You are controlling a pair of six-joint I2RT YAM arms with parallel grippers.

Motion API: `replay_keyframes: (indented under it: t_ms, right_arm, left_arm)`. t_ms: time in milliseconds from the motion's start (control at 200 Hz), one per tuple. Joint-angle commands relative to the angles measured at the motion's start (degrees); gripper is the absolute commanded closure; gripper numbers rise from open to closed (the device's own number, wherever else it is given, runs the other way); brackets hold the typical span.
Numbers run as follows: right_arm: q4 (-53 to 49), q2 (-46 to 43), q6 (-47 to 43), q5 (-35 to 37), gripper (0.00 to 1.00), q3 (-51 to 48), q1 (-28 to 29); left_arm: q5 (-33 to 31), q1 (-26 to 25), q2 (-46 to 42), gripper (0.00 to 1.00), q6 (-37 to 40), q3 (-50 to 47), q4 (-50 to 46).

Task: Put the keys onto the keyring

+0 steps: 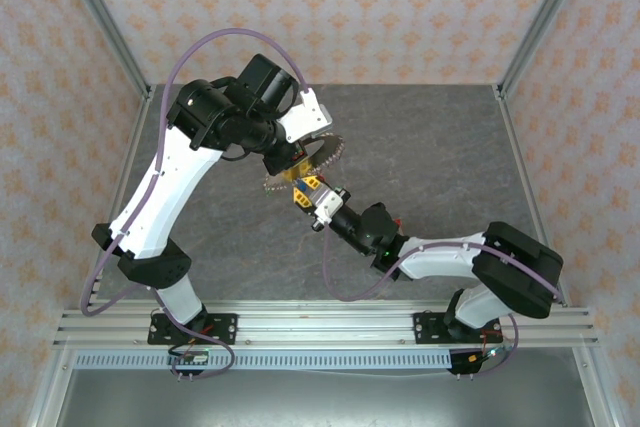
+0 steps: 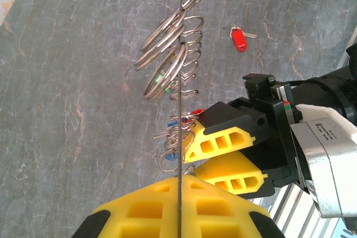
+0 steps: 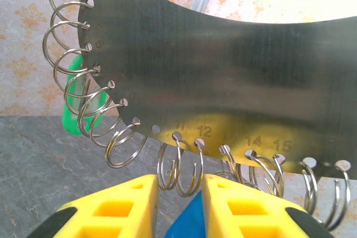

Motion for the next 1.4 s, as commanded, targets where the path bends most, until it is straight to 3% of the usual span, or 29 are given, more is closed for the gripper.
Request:
replay_keyframes:
  t_ms: [0,541,1396]
  right_arm:
    - [0.28,-2.49,-0.62,-1.76,0.73,0.68,0.27]
    - [-2.5,-3.86,-2.28,-2.48,0.8,1.45,0.04]
    - [-3.85,-5.65,1.91,-7.22,0.75,1.1,-2.51]
  left_arm:
    - [-0.41,-0.76,-2.16,1.0,-0.21,-0.22,1.67]
    - [-0.06,-0.77,-2.75,1.0,-0.44,-0.55,1.27]
    - [-0.75,-0.72,-2.8,1.0,-0.39,-0.56,0.63]
